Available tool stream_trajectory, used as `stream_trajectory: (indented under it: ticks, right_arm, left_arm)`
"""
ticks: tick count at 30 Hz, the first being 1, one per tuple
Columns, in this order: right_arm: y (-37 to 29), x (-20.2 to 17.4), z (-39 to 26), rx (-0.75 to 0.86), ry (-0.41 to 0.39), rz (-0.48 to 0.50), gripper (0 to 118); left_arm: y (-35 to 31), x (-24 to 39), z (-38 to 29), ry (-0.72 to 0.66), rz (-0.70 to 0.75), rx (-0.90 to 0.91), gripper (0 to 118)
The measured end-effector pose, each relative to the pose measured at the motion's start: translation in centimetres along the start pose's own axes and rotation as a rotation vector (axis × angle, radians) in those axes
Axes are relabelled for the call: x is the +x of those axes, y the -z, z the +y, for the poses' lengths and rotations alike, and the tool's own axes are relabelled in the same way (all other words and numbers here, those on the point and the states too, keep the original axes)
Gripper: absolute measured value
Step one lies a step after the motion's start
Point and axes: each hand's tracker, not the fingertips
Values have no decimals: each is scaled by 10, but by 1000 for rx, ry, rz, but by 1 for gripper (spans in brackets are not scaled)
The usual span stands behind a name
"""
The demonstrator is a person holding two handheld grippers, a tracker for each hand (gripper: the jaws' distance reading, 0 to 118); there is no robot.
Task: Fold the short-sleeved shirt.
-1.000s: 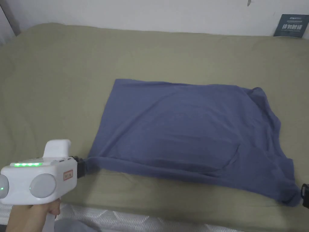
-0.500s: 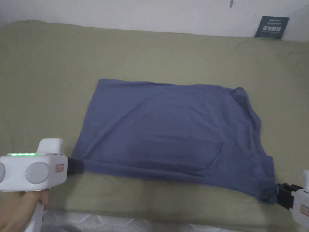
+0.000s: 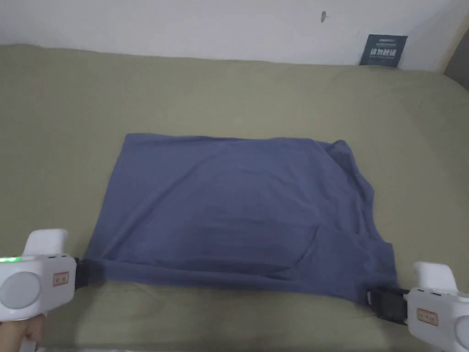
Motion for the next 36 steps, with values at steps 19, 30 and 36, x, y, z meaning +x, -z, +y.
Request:
stream_trajectory:
  ticks: [19,30,36]
  right_arm:
    - [-1,-18,110,129,-111,-34,13]
    - [75,-27,175,43,-171,-86,13]
    - [99,-31,180,21,-187,-105,13]
  left_arm:
    - [10,0,72,-46,-34,64,3]
    - [72,18,134,-20,13,21,3]
    - [102,22,139,-12,37,-25,3]
